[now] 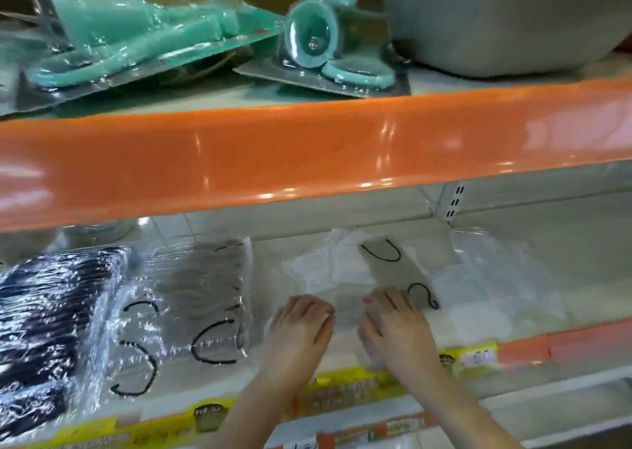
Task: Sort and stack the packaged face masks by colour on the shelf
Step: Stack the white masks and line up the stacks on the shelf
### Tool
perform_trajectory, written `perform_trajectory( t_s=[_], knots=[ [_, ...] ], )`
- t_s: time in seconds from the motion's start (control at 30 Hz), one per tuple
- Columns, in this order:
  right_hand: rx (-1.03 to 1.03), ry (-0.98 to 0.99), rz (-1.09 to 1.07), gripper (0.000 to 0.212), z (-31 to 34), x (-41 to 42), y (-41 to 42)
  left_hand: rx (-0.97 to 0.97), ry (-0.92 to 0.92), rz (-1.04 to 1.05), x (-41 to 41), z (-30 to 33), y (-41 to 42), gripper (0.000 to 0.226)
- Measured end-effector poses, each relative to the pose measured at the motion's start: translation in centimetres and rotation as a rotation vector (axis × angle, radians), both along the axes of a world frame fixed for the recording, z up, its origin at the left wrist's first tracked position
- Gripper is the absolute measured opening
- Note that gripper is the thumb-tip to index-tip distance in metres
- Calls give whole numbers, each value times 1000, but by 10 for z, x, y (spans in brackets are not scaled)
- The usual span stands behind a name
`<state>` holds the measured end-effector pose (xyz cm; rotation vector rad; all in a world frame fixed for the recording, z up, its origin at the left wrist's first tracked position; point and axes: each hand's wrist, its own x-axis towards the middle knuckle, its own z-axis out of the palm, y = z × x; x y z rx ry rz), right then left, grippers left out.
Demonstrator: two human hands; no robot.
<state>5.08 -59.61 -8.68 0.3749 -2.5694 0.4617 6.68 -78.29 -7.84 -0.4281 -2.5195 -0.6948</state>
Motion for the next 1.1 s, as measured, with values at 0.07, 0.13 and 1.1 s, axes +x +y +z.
perform_trajectory(
  t_s=[0.07, 0.13, 1.1],
  knots=[
    [16, -37, -67, 27, -3, -6, 22, -2, -7, -34, -7, -1, 21, 21],
    [40, -70, -113, 32, -4, -9, 38, -5, -29, -64, -15, -3, 40, 20],
    [-89, -74, -97, 23, -21, -12, 76, -42, -30, -8, -33, -33, 108, 21]
  ],
)
